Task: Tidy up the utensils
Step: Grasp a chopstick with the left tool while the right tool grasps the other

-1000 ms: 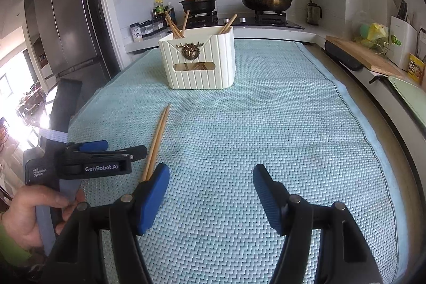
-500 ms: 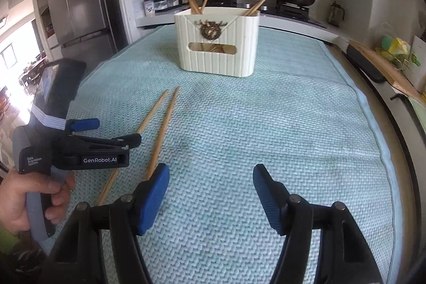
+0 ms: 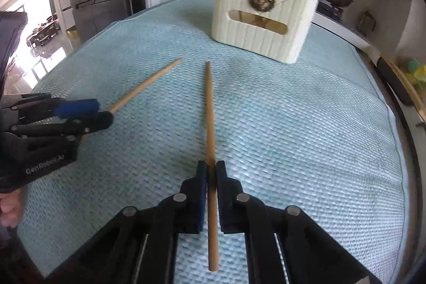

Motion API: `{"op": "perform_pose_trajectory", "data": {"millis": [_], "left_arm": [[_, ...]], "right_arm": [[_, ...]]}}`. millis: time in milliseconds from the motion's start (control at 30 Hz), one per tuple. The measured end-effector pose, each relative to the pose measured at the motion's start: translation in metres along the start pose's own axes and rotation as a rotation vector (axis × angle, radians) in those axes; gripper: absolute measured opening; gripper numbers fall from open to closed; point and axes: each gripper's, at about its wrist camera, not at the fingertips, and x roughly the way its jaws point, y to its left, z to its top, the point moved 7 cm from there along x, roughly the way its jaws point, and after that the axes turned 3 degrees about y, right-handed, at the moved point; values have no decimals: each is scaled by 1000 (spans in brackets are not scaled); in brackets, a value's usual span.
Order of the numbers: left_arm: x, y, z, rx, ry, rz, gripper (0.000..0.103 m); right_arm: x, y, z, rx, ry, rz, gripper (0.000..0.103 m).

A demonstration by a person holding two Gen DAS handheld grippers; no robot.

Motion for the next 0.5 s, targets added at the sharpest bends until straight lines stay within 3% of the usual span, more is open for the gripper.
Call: {"op": "perform_pose_trajectory", "data": {"millis": [300, 333, 367, 467, 500], "left_arm": [[-20, -20, -27, 47, 38, -62, 22], [-21, -21, -27, 55, 44, -62, 27], [-22, -21, -27, 58, 56, -69, 40], [-25, -16, -15, 38, 58, -120, 57], [-26, -13, -8, 29, 58, -137, 58]], "right_arm": [[-44, -62, -80, 159, 89, -74, 8], [-45, -64, -82, 172, 95, -65, 8], [-47, -65, -82, 183, 99, -49, 10], [-52, -70, -71, 201, 75, -4, 39], [-55, -72, -63, 207, 53, 4, 42]]}}
